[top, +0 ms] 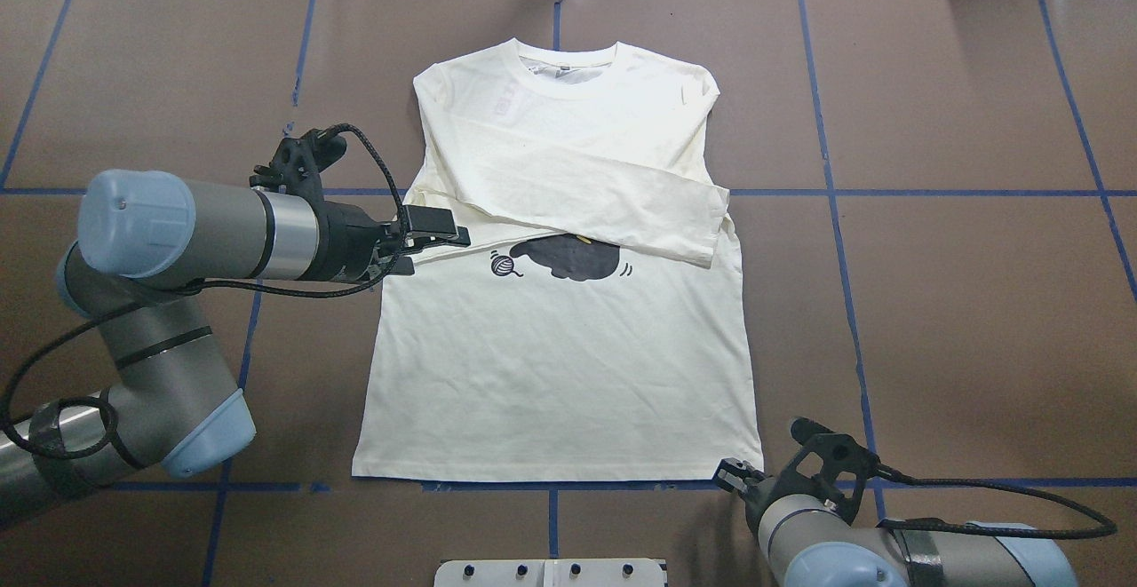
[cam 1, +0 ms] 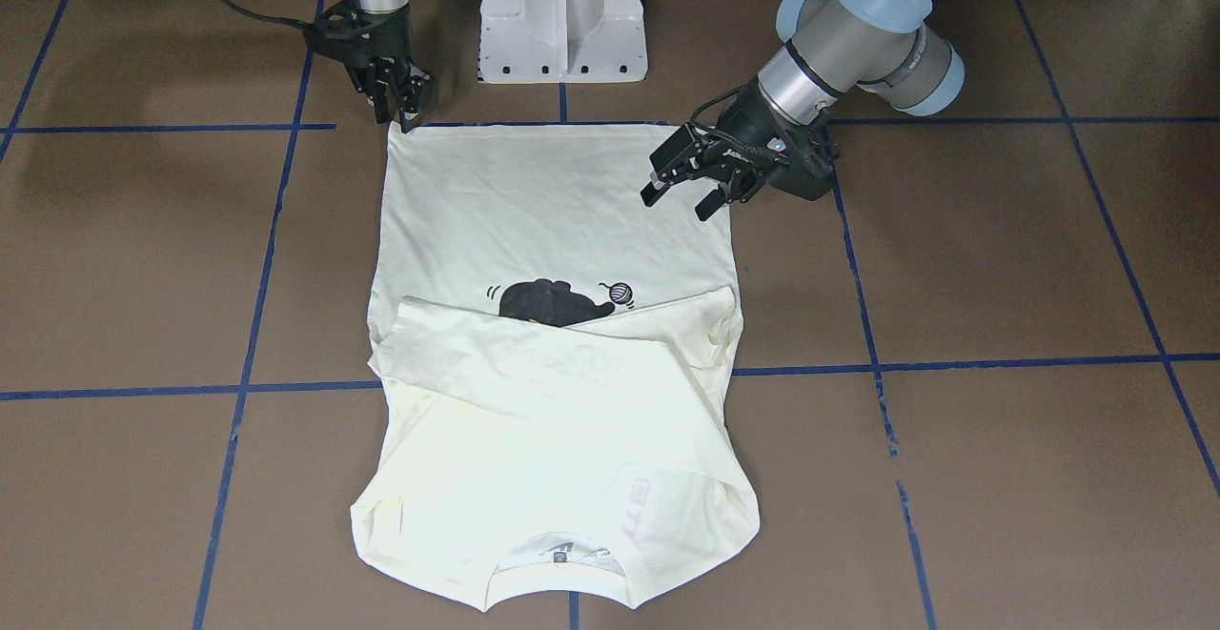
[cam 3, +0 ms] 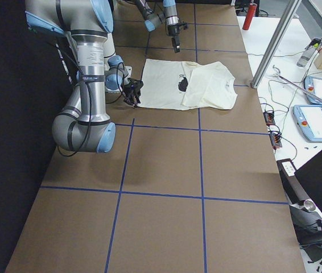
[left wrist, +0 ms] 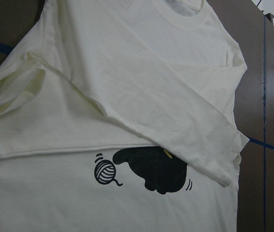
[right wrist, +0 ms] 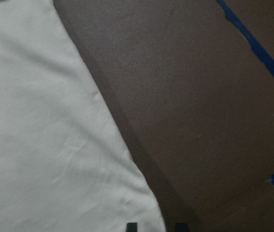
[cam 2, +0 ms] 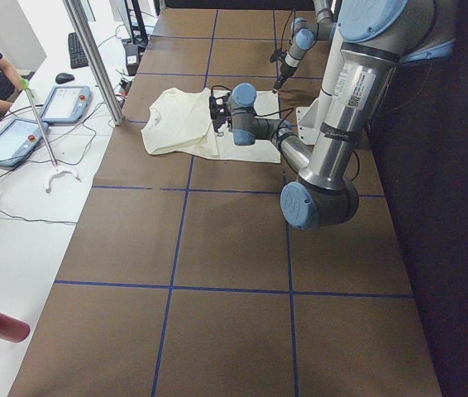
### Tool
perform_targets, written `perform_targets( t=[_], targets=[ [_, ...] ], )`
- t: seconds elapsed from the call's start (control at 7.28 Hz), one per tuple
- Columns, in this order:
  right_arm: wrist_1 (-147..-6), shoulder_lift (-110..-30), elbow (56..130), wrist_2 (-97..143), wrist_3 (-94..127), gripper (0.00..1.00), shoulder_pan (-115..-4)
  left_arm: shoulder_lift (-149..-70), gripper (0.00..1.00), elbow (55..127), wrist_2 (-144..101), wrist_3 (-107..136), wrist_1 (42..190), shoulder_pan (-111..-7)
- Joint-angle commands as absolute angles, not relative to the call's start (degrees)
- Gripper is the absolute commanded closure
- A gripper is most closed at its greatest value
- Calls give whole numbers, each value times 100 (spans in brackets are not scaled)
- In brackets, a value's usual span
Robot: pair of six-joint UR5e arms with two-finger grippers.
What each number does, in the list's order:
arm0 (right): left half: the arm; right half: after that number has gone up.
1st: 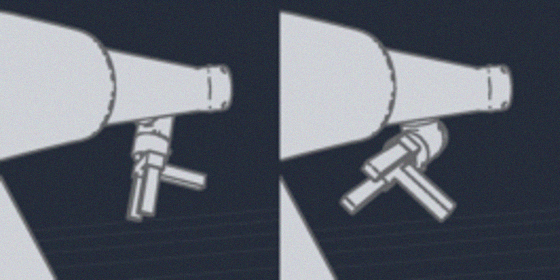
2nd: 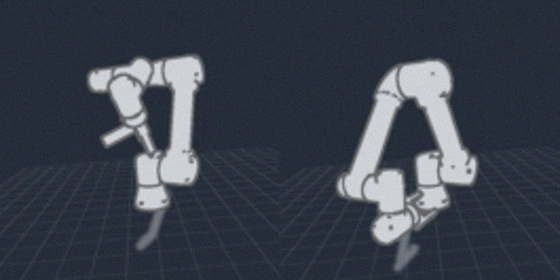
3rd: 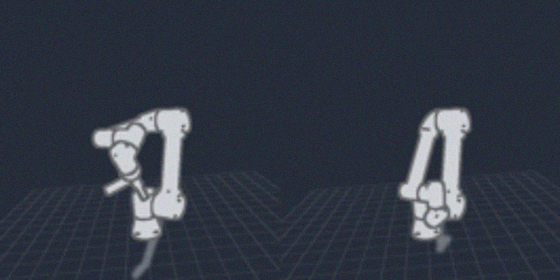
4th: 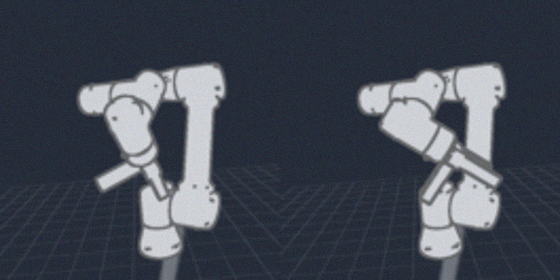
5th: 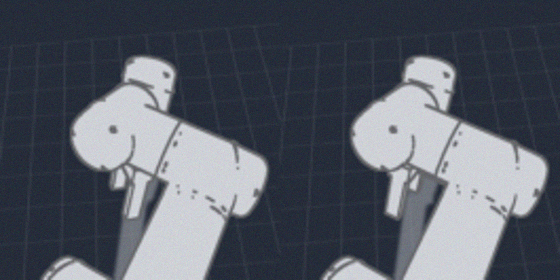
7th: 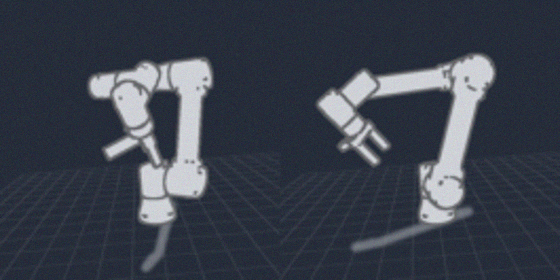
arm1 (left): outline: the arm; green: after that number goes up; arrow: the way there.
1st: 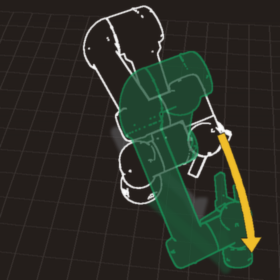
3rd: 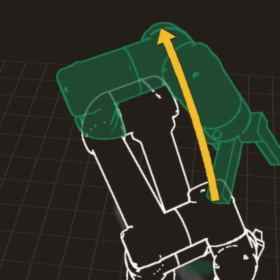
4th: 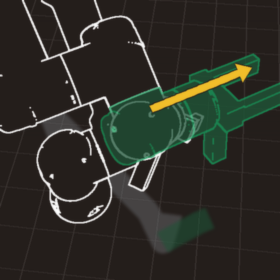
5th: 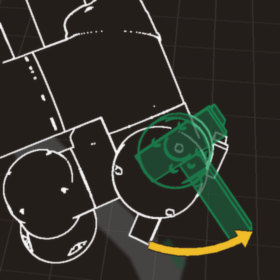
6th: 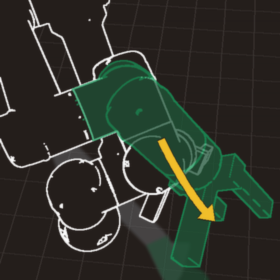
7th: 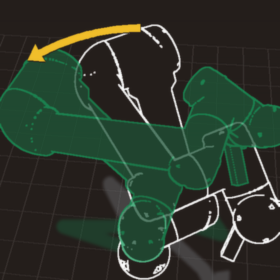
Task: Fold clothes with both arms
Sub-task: 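Lower both grippers to the hem corners nearest the robot and grasp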
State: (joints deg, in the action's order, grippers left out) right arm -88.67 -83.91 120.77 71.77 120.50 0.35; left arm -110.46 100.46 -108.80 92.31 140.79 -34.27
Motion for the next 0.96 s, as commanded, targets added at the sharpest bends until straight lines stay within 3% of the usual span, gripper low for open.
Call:
perform_targets(
  t=[0.0,0.82],
  targets=[
    [-8824,-8350,12032,7146,12085,100,97,-10864,0,10168,-10881,9237,14080,-3428],
    [-8824,-8358,12409,7251,11962,100,-132,-10653,0,10483,-10539,9585,13382,-3227]
  ],
)
